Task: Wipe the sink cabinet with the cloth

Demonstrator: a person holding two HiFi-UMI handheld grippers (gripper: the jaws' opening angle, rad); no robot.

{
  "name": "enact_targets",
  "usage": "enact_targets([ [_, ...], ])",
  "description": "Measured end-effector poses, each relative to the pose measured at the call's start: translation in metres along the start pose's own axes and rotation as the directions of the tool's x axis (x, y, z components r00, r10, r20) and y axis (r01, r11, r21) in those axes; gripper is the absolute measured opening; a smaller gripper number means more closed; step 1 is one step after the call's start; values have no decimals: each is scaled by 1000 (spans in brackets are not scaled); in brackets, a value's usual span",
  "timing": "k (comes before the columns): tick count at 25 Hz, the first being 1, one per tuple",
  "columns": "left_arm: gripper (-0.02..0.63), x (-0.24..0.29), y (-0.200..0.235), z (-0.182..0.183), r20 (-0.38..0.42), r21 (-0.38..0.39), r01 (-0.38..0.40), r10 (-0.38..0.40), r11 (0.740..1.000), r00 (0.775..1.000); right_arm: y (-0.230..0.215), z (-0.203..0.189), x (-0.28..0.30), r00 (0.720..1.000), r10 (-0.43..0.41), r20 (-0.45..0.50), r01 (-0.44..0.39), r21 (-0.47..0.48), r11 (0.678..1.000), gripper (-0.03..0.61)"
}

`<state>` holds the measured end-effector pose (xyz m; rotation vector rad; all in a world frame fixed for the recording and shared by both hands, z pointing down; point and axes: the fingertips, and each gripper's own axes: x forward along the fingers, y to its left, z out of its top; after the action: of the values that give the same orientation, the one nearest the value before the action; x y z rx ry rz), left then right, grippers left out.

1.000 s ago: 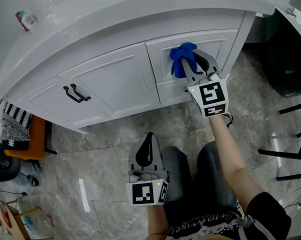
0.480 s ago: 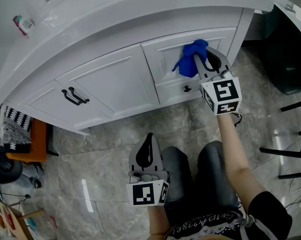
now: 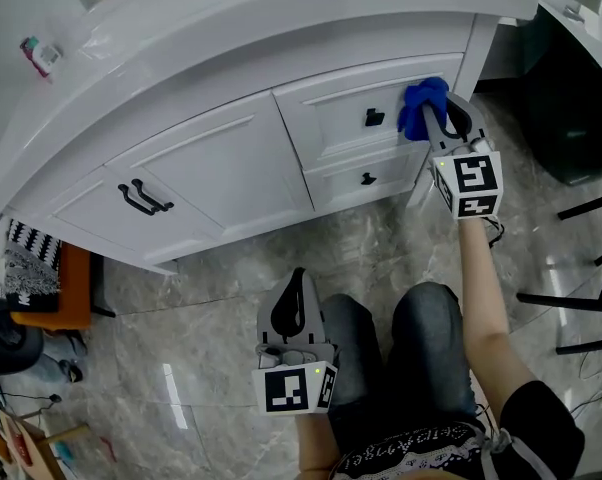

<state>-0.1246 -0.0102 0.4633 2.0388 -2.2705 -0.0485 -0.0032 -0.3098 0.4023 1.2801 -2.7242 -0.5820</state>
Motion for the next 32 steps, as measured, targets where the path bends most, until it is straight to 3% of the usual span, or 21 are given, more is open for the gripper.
enact_targets([
  [3, 5, 0, -5, 1, 3, -2, 14, -14, 1000, 1000, -6, -1, -4, 1000, -14, 5, 14, -6, 1000, 60],
  [10, 5, 0, -3, -12, -22, -10, 26, -26, 1000, 999, -46, -17, -15, 991, -137, -3, 137, 55, 989, 60],
  [23, 5, 4, -9, -18, -37, -22, 56, -56, 998, 998, -47, -17, -17, 987, -154, -35, 156, 56, 986, 60],
  [27, 5, 3, -5, -18, -38, -23, 44, -44, 999, 998, -4, 4, -26, 997, -81, 18, 79, 115, 990, 60],
  [32, 5, 2, -2, -16, -35, -22, 33, -33, 999, 999, 112, 38, -30, 981, 154, 117, -167, 104, 980, 60],
])
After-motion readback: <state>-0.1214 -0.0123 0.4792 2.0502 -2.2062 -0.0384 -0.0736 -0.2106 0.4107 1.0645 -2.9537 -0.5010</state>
